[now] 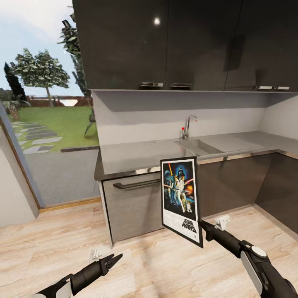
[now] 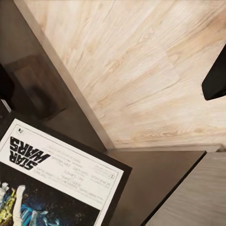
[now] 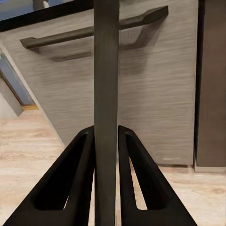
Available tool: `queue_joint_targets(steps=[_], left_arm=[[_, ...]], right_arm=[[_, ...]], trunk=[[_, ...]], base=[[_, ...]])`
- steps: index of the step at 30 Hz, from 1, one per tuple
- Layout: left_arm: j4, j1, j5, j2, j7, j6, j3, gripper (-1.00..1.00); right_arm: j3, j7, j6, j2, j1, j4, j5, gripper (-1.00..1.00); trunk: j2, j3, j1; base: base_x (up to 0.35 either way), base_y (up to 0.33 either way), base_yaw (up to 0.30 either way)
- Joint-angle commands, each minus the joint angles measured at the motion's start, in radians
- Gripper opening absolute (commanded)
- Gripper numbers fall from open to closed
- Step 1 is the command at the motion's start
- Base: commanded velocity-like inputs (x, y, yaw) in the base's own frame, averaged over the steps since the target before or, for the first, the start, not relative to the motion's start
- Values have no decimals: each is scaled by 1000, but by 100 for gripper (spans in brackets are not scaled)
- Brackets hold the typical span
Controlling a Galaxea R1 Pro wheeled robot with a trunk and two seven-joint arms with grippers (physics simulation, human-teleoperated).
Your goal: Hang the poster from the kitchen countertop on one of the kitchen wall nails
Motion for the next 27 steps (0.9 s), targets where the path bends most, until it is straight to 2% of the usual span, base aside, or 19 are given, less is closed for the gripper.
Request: queue_joint_targets(steps=[1,8,10,13,15,16,23,27], left_arm=[[0,-1,5,0,0,-10,-8,100],[0,-1,5,1,0,-9,-7,100],[0,-1,5,2,0,-9,-7,100],[0,-1,5,3,0,-9,-7,100],[0,-1,5,3,0,-9,-7,100],[0,-1,5,3,0,-9,-7,100],[0,-1,5,5,2,-9,-7,100],[0,-1,5,13,3,-9,-7,100]], right_arm=[[-1,8,6,0,0,0,-10,-100],[-2,27,7,-3,0,-2,-12,-100],[-7,65,13,-6,-1,-2,-24,-100],[-59,151,79,-10,-1,-1,-89,-100],[-77,189,108,-11,-1,-1,-107,-100],[-86,229,123,-12,-1,0,-117,-100],[-95,325,136,-12,-1,0,-125,-100],[-96,358,136,-17,-1,0,-125,-100]], trunk=[[-1,-1,0],[-1,-1,0],[-1,-1,0],[-1,-1,0],[-1,-1,0],[-1,-1,0],[-1,-1,0],[-1,-1,0]], base=[[0,0,236],[0,0,268],[0,0,205],[0,0,80],[0,0,27],[0,0,13],[0,0,4],[0,0,1]])
